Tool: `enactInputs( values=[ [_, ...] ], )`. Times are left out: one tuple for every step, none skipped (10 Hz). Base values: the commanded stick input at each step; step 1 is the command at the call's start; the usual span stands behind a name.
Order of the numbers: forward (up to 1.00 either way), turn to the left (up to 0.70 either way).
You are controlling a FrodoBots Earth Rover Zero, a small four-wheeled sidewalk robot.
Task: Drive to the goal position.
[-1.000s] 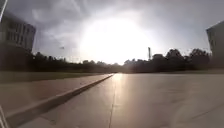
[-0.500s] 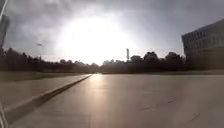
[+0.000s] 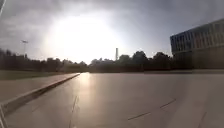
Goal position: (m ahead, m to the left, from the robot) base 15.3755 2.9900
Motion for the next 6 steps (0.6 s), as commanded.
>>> enactInputs(
  values=[
    [0.70,0.00],
    [0.70,0.00],
    [0.70,0.00],
    [0.70,0.00],
    [0.70,0.00],
    [0.70,0.00]
  ],
)
